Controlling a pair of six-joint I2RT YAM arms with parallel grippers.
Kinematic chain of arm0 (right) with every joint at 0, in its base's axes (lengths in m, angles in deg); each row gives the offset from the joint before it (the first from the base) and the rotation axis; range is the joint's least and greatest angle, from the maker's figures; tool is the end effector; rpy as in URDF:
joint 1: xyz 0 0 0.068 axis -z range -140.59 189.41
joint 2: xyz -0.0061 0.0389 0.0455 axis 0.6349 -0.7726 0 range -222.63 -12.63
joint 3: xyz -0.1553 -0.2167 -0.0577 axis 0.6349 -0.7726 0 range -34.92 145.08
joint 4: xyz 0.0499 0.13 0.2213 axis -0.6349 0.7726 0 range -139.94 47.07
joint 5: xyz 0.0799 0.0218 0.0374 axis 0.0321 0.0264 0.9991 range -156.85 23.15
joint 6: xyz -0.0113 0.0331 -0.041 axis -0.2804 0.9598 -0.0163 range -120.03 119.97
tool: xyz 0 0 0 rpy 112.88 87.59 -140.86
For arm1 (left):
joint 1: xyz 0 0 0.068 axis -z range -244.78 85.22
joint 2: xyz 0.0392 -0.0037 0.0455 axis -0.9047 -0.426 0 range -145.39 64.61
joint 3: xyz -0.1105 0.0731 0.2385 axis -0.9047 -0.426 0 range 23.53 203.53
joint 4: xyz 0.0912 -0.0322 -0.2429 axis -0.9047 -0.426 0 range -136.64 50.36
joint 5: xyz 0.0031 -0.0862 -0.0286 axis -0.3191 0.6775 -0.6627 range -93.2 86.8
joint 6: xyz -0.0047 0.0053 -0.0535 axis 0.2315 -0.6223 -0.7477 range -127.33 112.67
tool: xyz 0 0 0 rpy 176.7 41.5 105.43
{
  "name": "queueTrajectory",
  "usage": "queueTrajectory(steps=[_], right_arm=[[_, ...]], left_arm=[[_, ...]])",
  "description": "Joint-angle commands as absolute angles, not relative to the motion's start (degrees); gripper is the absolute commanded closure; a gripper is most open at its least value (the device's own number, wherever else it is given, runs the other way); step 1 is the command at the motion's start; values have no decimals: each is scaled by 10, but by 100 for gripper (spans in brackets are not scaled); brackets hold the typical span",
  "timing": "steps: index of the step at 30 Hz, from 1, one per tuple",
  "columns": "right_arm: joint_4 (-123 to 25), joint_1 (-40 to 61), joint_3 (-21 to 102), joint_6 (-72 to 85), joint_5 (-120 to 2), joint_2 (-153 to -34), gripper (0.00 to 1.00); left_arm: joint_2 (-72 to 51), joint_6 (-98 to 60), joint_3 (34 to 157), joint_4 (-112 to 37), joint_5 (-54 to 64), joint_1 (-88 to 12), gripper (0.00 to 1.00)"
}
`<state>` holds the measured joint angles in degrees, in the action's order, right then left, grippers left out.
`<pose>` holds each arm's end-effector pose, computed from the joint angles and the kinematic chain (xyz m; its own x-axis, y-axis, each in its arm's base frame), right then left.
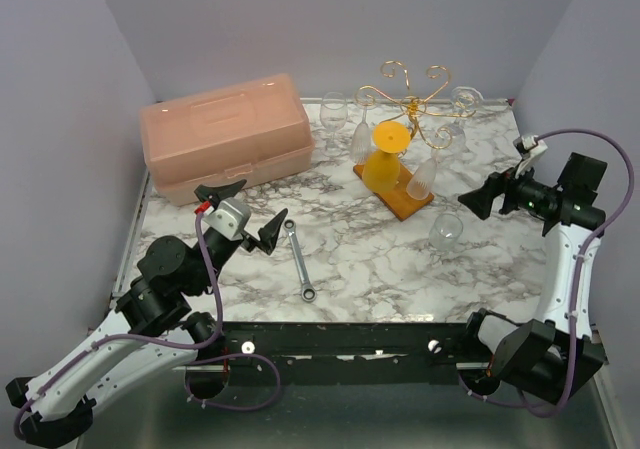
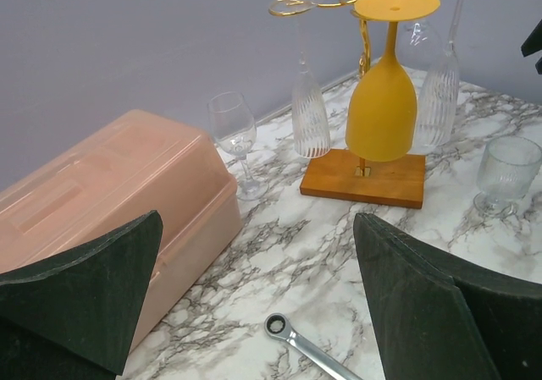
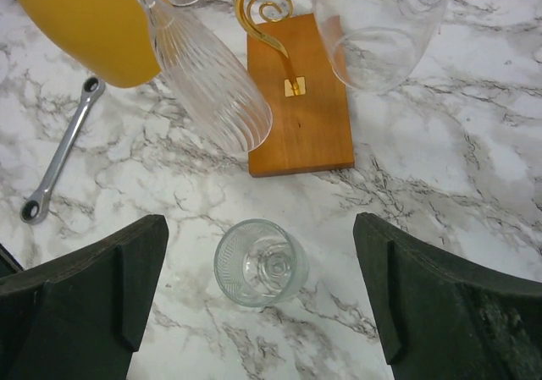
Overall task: Place the wine glass upside down on the wine glass rack
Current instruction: Pick up the wine glass at the center of the board.
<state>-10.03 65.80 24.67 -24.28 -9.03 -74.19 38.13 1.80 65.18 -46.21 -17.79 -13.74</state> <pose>0.2019 -0.0665 0.3352 -0.4105 -0.0405 -0.9110 -0.5445 0.8123 0.2092 0.0771 -0.0813 0.3694 0.1874 0.0123 -0.9822 0.5734 0.8105 0.1196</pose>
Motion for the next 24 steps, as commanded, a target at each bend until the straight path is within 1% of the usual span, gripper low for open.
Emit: queueTrajectory(steps=[1, 5, 7, 12, 18, 20, 24], right_arm=[[-66, 663, 221, -380, -63, -737, 0], [-69, 662, 217, -387, -79, -756, 0], [-77, 662, 216, -377, -99, -768, 3], [-63, 652, 213, -390, -134, -788, 17], [-92, 623, 174, -393, -212, -789, 35], [-96, 614, 162, -399, -219, -790, 39], [-117, 582, 134, -400, -258, -792, 45]], left_arm=[[388, 8, 649, -469, -158, -142, 2], [389, 8, 650, -473, -157, -142, 1], [389, 8, 649, -471, -156, -142, 2], [381, 8, 649, -472, -154, -143, 1], [373, 8, 650, -475, -153, -144, 2], [370, 7, 649, -474, -152, -144, 2], [366, 7, 650, -475, -152, -145, 1]])
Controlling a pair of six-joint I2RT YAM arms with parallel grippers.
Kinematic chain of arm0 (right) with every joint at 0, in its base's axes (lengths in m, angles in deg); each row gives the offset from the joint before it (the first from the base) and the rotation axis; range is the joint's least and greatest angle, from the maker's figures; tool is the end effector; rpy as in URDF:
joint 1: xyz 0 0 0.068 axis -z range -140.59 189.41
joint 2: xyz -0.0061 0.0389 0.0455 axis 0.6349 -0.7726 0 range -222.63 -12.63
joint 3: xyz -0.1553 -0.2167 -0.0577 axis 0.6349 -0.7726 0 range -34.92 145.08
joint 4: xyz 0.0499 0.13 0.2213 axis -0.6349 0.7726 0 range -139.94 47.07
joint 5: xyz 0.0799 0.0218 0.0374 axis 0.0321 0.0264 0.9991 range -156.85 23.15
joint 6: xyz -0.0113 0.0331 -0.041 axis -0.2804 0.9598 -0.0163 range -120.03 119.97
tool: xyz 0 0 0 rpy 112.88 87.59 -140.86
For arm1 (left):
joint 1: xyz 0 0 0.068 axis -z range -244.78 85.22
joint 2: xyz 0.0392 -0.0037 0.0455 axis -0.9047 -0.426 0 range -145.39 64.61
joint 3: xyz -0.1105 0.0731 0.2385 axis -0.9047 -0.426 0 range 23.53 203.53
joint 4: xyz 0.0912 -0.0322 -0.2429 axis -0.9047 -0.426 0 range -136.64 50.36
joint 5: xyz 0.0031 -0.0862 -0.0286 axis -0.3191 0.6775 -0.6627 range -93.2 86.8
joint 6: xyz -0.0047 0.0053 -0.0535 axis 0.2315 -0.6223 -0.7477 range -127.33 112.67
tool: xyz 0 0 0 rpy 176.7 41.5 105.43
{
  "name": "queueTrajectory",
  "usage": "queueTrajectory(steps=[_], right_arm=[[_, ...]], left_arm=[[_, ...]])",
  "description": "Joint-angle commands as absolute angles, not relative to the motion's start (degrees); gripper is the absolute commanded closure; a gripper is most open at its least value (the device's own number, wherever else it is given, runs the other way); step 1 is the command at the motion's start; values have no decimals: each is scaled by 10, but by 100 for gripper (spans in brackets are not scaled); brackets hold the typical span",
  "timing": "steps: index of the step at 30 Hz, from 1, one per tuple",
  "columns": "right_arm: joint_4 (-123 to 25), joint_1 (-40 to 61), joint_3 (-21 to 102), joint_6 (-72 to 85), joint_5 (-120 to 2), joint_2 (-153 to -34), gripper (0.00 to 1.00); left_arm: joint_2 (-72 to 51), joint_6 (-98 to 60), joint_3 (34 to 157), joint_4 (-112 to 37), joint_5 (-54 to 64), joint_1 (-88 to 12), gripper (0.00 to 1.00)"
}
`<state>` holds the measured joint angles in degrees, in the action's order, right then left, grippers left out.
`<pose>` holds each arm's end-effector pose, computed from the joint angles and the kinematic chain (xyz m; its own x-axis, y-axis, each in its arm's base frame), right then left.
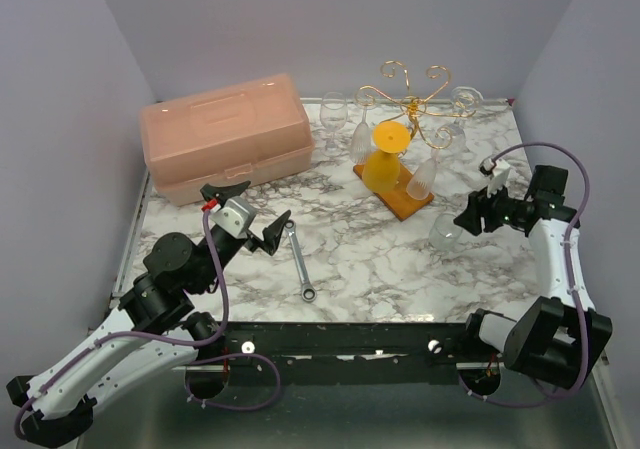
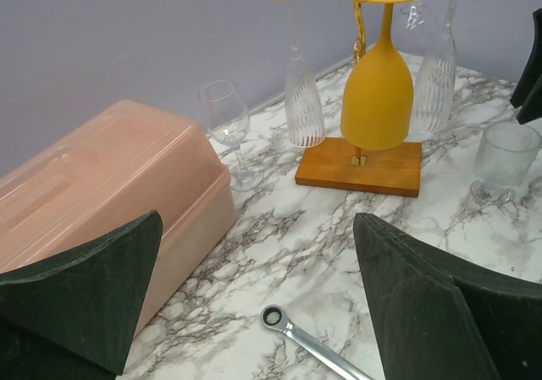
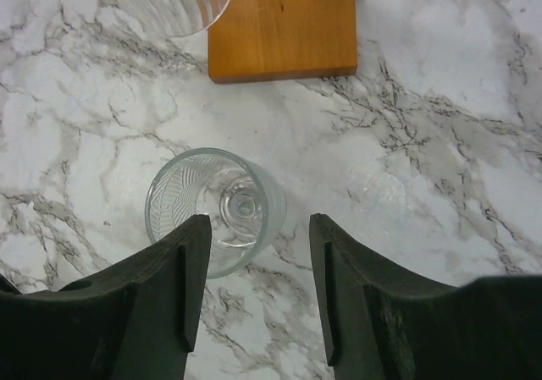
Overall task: Place the wine glass upside down on the wine glass rack
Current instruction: Pick up the wine glass at the center of the board.
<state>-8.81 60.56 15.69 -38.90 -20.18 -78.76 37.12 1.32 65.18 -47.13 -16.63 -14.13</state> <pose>0.2140 -0.0550 0.2650 -0.5277 -0.2576 -0.8094 -0.5865 0.7998 0.1279 0.0803 -0.0850 0.3660 0.1639 0.0306 -0.9860 0.5879 0.7996 0.1226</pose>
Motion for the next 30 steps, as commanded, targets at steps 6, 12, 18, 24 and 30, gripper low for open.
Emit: queueTrajectory(steps=[6, 12, 18, 24, 30], right_arm=[[-164, 524, 115, -367, -334, -798, 57], [-175, 510, 117, -356, -365, -796, 73], [-165, 502, 119, -362, -370, -805, 76], [-153, 492, 129, -367, -378, -817, 82], [-100, 488, 152, -375, -362, -839, 93]], left_arm=[[364, 8, 649, -476, -154, -146, 1], [367, 8, 649, -476, -155, -147, 1], [365, 8, 650, -477, -150, -147, 2], [363, 6, 650, -478, -148, -148, 2], [361, 3, 649, -477, -146, -149, 2]])
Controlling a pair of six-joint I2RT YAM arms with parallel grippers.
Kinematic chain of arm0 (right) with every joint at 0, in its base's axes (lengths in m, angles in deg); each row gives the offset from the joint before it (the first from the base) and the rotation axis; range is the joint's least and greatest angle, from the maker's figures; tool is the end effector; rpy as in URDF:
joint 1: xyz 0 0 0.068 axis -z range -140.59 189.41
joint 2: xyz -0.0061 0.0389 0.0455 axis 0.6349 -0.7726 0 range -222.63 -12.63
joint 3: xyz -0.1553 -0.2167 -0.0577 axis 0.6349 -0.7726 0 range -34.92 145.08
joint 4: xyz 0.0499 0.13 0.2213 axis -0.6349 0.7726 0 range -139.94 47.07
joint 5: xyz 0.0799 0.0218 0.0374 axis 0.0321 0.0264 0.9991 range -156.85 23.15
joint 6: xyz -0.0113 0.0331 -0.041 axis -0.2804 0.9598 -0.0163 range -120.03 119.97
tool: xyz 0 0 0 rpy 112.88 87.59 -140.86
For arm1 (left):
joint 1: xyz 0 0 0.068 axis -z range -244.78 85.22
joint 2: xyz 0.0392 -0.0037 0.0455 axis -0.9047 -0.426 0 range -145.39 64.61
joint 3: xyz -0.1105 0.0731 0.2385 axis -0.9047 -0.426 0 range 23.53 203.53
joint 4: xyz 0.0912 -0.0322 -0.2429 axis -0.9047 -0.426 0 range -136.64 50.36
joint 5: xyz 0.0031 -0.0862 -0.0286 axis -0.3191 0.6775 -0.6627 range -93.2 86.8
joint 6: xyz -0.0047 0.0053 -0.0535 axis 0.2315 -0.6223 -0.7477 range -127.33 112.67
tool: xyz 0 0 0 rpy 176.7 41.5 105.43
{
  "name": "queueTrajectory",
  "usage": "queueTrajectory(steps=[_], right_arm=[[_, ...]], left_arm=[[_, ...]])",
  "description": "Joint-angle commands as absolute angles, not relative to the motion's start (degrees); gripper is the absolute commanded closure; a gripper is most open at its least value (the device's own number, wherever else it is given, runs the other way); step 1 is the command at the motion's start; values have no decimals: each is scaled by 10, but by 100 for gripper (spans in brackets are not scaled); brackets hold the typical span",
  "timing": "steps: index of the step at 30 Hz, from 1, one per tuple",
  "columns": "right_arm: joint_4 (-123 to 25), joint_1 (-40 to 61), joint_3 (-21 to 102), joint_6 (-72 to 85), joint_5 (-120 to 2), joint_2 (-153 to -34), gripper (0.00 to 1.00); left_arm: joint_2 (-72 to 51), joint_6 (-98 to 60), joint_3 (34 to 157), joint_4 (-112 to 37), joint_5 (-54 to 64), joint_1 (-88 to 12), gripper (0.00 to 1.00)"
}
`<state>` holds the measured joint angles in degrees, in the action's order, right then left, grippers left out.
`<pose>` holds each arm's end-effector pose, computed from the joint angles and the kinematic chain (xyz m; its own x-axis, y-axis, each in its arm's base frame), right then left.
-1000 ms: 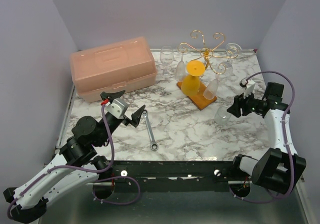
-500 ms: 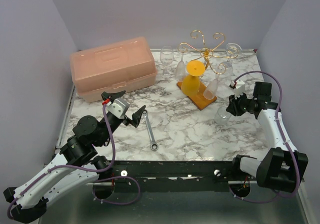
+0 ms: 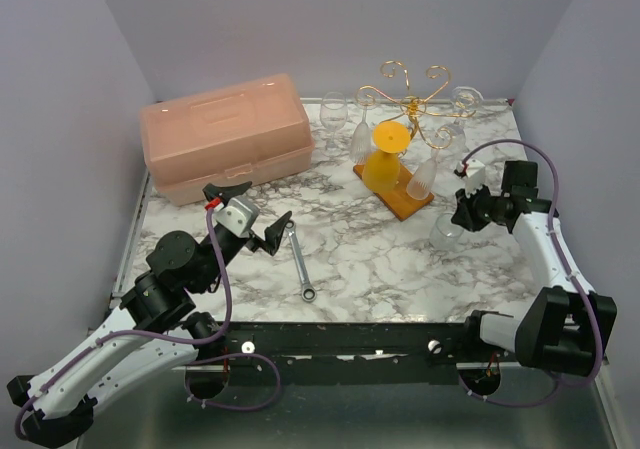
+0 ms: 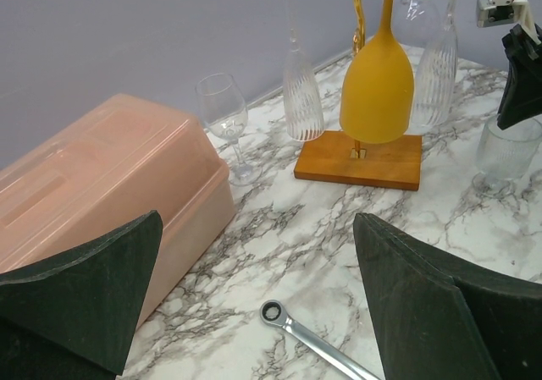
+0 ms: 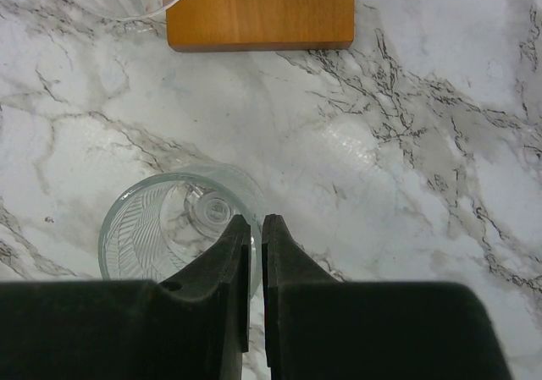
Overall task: Place the wine glass upside down on the wine glass rack
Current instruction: Pick up the wine glass at the center of the board.
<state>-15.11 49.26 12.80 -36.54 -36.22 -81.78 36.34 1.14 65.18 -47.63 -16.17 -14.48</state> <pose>0.2339 -0.0222 0.2396 -0.5801 -0.4189 -0.6986 -0.5932 0.8050 0.0099 0.0828 -0.0874 0.3638 0.1487 0.0454 -0.9878 0.5916 0.7964 0.1256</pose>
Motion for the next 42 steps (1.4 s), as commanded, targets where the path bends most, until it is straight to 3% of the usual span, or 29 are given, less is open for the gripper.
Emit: queueTrajectory(steps=[1, 3, 25, 30, 42], right_arm=[[-89, 489, 157, -380, -355, -844, 96], [-72, 488, 163, -387, -342, -848, 99], [0, 469, 194, -413, -128, -845, 99], [1, 451, 193, -414, -95, -856, 99], [147, 431, 224, -574, 46, -905, 99]], left_arm=[[360, 2, 649, -476, -145, -149, 1], [358, 1, 649, -476, -144, -149, 1], [326, -53, 664, -487, -106, -165, 2], [321, -218, 667, -521, -86, -166, 2], [374, -582, 457, -400, -5, -165, 1]])
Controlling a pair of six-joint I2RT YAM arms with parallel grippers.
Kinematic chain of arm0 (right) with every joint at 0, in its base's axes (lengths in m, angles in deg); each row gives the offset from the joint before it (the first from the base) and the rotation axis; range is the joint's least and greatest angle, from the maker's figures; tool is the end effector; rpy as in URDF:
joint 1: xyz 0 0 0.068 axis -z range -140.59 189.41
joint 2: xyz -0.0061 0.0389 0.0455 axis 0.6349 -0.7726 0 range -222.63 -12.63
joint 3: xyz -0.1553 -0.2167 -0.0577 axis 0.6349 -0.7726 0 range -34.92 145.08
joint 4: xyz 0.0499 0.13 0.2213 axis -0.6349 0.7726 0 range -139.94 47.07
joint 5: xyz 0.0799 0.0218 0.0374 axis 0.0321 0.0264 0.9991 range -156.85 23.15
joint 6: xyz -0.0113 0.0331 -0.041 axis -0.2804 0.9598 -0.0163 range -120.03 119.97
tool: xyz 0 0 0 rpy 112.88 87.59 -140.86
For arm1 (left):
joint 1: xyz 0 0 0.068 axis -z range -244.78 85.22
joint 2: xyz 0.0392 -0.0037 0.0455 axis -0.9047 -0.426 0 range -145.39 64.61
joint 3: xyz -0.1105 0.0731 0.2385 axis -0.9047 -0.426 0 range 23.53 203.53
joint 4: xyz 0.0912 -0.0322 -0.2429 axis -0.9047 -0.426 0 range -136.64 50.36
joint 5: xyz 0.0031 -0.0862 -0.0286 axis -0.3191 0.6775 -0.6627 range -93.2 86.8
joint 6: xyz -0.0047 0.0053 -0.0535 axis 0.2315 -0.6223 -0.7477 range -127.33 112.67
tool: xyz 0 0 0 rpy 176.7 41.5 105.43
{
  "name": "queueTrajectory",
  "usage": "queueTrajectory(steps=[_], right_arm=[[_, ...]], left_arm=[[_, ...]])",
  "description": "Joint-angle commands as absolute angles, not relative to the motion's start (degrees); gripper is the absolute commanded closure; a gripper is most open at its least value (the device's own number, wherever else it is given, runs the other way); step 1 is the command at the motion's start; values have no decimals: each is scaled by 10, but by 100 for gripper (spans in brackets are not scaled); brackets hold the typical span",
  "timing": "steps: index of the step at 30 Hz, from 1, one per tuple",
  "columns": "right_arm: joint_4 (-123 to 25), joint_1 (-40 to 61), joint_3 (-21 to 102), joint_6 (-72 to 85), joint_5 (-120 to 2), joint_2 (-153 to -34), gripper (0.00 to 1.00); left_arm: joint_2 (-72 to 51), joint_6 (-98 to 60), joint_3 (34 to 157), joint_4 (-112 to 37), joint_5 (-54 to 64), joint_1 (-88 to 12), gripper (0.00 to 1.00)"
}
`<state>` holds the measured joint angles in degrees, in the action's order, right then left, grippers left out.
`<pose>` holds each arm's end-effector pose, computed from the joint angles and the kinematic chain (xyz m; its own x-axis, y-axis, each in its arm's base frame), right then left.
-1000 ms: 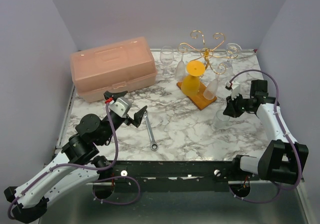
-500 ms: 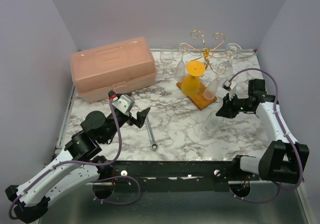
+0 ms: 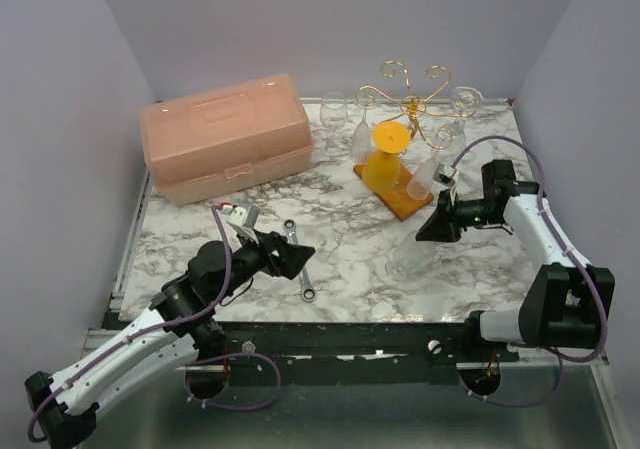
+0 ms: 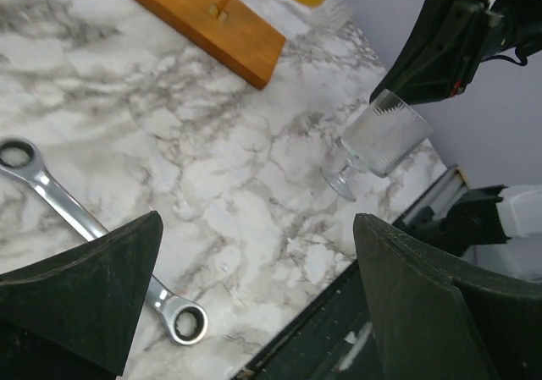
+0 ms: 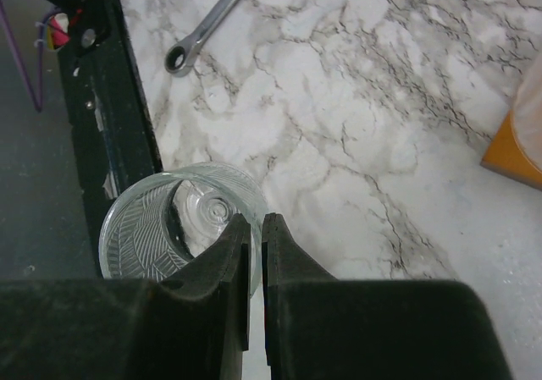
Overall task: Place the wine glass upside down on the wine glass rack
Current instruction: Pick up the wine glass at the center of the board.
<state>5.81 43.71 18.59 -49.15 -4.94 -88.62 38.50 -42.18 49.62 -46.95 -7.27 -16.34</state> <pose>0.2257 0.0145 0.2426 -0.5298 -0.3172 -0.7866 -0.8325 0.3717 0.4109 0.0924 -0.1006 0.2756 -0.4692 -0.3300 -0.8191 0.5258 0.6408 -0.5594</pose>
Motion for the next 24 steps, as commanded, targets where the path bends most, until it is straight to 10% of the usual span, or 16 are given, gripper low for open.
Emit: queueTrajectory(steps=[1, 24], right_arm=[[154, 431, 225, -583, 48, -910, 99], [152, 427, 192, -612, 97, -873, 99]], left_arm=[[360, -599, 449, -379, 12, -165, 1], [146, -721, 401, -116, -8, -42, 1]])
